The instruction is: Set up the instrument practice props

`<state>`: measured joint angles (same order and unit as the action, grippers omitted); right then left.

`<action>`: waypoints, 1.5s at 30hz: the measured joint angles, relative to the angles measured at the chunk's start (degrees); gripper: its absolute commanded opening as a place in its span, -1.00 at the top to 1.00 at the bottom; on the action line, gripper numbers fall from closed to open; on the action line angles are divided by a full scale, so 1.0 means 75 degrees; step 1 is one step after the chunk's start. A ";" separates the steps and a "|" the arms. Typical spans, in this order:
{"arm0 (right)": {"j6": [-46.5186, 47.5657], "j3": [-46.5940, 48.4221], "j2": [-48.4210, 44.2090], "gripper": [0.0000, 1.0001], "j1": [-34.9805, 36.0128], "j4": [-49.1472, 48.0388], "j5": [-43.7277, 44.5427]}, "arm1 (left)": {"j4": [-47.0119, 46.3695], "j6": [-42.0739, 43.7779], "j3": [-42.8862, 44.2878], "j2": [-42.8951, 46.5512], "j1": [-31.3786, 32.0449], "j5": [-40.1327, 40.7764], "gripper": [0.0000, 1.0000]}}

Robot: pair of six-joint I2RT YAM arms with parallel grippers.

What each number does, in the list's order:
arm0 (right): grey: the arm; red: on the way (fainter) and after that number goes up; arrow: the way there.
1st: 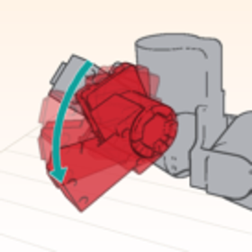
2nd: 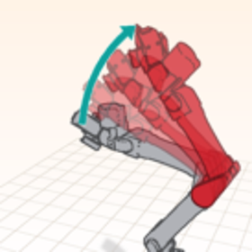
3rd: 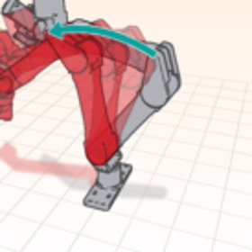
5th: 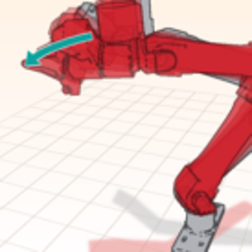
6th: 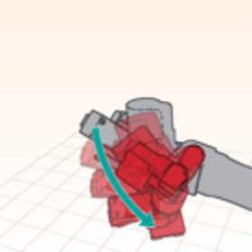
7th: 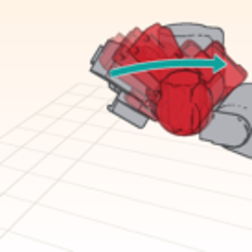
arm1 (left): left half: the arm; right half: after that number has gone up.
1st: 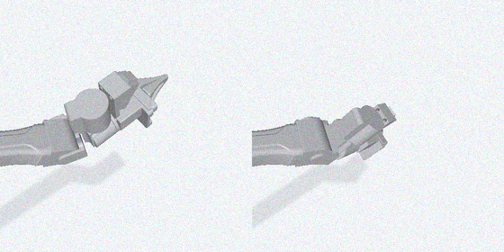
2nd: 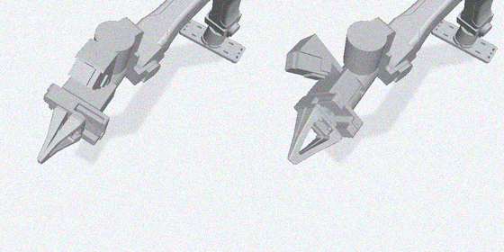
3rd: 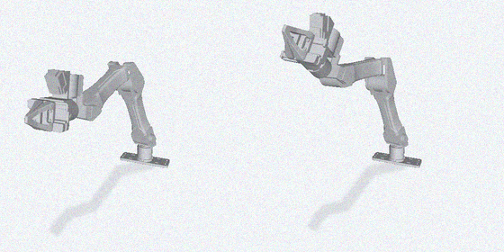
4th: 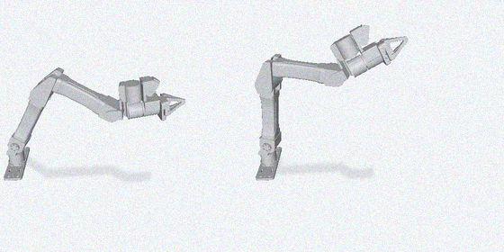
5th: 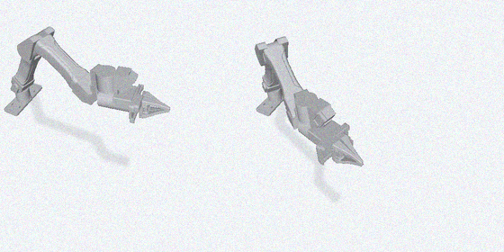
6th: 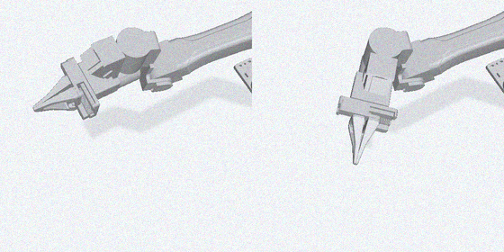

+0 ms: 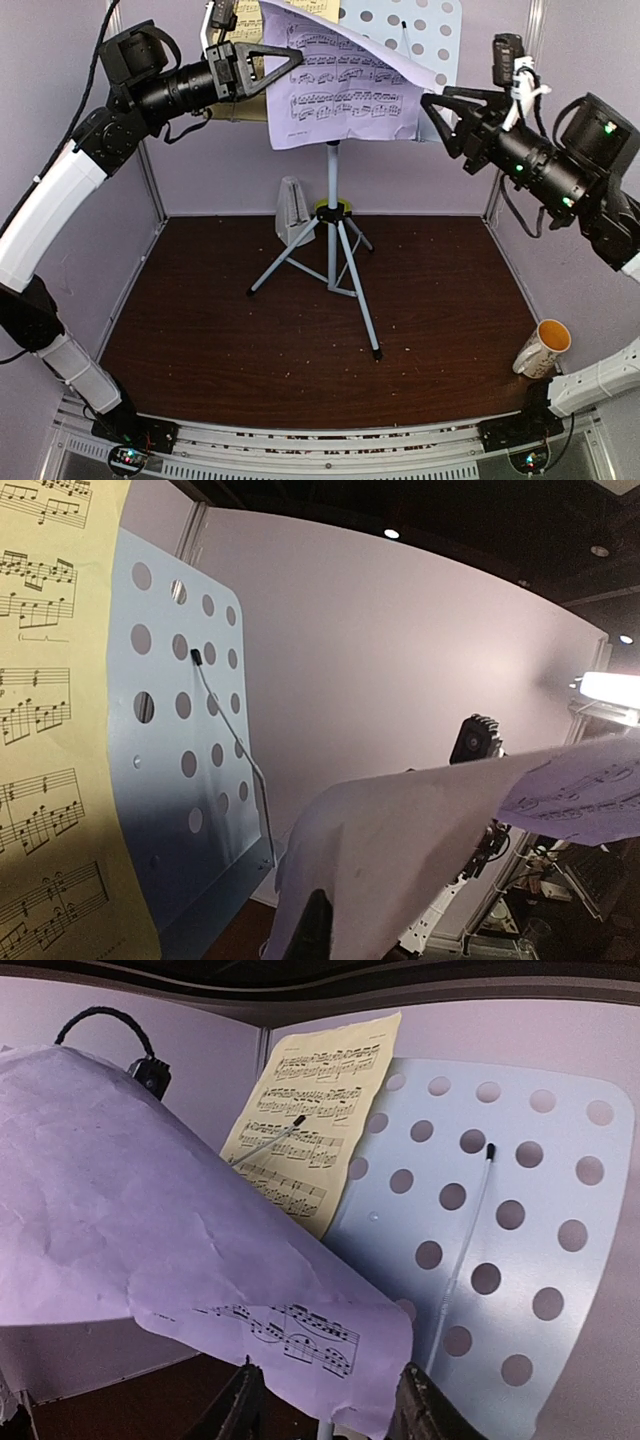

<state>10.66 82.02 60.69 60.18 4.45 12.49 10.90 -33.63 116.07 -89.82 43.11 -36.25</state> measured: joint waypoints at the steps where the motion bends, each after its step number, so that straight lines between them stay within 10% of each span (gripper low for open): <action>1: -0.0015 0.0265 0.0323 0.11 0.0000 -0.0032 -0.0152 | 0.0009 -0.0003 0.0000 -0.0015 0.0000 0.0003 1.00; 22: 0.0379 0.5619 0.4540 -0.11 -0.1212 -0.0685 -0.0122 | 0.1408 0.0711 0.1399 -0.0184 -0.0408 0.0997 1.00; 45: -0.1166 0.3375 0.2716 -0.03 -0.1390 -0.0096 0.1055 | 0.1763 0.0090 0.1955 -0.1032 -0.0842 0.1378 1.00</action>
<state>1.91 107.33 81.06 49.76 3.73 20.40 24.12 -32.95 130.74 -97.56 36.80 -25.91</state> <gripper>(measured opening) 0.518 0.004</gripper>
